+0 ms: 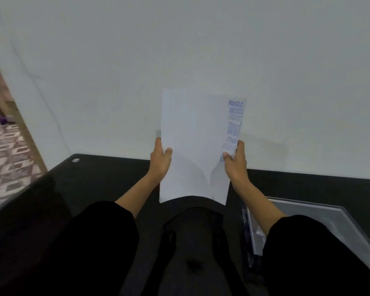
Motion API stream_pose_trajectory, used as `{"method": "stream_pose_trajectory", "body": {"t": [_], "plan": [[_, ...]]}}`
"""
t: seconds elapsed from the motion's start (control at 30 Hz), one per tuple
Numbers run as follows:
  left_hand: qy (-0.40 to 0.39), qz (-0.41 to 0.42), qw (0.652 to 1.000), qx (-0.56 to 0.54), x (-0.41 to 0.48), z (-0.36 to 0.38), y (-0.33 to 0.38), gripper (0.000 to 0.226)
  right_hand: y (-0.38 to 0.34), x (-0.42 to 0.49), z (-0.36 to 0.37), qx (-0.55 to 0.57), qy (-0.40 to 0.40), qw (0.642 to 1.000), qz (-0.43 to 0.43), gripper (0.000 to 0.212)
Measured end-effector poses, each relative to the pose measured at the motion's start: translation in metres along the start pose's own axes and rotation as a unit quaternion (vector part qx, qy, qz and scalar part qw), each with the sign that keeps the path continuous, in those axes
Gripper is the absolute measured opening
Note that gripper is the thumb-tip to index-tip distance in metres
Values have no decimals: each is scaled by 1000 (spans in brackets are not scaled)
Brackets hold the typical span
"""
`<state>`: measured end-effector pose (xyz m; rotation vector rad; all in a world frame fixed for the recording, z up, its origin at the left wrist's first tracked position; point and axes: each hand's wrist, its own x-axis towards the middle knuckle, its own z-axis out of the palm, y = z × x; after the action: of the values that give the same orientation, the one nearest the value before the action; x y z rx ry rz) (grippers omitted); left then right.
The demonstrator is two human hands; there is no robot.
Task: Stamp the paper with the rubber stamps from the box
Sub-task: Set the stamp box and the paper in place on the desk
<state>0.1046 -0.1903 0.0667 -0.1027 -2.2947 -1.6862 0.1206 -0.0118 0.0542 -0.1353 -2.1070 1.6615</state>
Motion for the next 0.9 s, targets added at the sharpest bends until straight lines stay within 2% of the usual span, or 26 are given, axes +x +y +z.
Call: {"method": "stream_pose_trajectory", "body": {"t": [0.1, 0.3, 0.57, 0.9], "plan": [[-5, -14, 1000, 0, -14, -10, -6, 37, 5, -15, -2, -37, -23, 999, 4, 38], [-40, -55, 994, 81, -37, -25, -26, 36, 24, -41, -8, -138, -52, 989, 27, 36], [-59, -117, 984, 121, -55, -42, 1, 37, -8, -73, -35, -173, -80, 980, 49, 40], [-82, -176, 968, 162, -134, -51, -32, 32, 16, -148, -46, -284, -142, 941, 118, 28]]}}
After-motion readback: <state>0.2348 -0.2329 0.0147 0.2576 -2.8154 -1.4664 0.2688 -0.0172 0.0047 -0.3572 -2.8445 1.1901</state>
